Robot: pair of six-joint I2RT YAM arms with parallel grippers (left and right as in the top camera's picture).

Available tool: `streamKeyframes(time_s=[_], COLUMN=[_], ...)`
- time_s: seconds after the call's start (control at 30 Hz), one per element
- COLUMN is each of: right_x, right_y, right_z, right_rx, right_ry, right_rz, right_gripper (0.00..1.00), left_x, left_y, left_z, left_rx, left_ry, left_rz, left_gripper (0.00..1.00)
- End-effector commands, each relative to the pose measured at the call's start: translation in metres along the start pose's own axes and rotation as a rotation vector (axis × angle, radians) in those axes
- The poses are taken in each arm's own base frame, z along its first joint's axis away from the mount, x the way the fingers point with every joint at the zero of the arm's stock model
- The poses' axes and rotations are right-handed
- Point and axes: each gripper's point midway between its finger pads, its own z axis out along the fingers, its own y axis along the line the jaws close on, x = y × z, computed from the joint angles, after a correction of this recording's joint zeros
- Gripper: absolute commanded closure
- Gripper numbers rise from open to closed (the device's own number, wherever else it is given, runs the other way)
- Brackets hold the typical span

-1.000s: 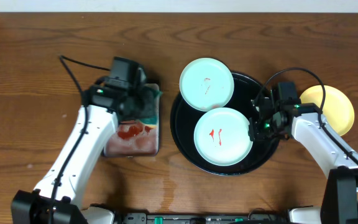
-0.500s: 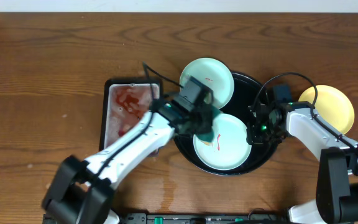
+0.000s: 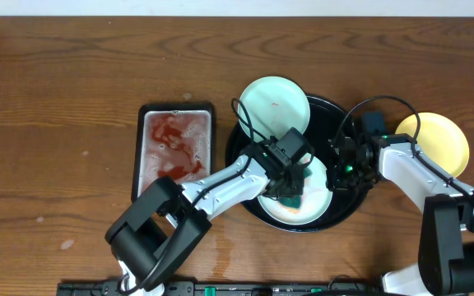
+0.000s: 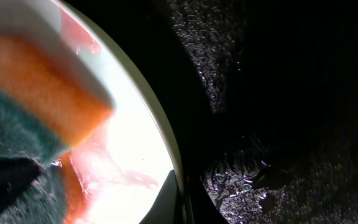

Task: Clean dirty plates on tray and stack at the side
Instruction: 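Scrub the red-stained mint plate with the sponge, right gripper holding it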

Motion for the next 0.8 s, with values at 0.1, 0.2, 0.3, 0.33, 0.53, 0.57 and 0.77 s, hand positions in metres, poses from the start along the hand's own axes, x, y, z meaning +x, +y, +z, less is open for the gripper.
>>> streamKeyframes(time_s=[0.1, 0.2, 0.3, 0.33, 0.53, 0.57, 0.77], right_x=[0.001, 0.001, 0.001, 0.001, 0.002, 0.002, 0.002], right_y=[0.005, 0.005, 0.005, 0.005, 0.005, 0.005, 0.005], right_z=[0.001, 0.001, 0.001, 0.001, 0.001, 0.001, 0.001], right_rx=[-0.013, -0.013, -0.013, -0.013, -0.013, -0.013, -0.013], right_ry=[0.010, 0.010, 0.011, 0.011, 0.013, 0.013, 0.013], right_rz=[-0.007, -0.007, -0.006, -0.006, -0.006, -0.006, -0.006], right_gripper=[0.99, 0.99, 0.99, 0.99, 0.99, 0.99, 0.99], left_x=[-0.035, -0.040, -0.041, -0.041, -0.008, -0.001, 0.022], left_y=[0.110, 0.121, 0.121, 0.119, 0.047, 0.030, -0.034], left_z=[-0.029, -0.039, -0.039, -0.037, 0.009, 0.014, 0.022], left_rx=[-0.621, -0.709, -0.711, -0.694, -0.219, -0.120, 0.190], left_ry=[-0.215, -0.223, -0.231, -0.239, -0.052, -0.007, 0.130], left_rz=[0.215, 0.288, 0.279, 0.255, 0.098, 0.067, 0.065], left_gripper=[0.92, 0.93, 0.93, 0.93, 0.93, 0.93, 0.93])
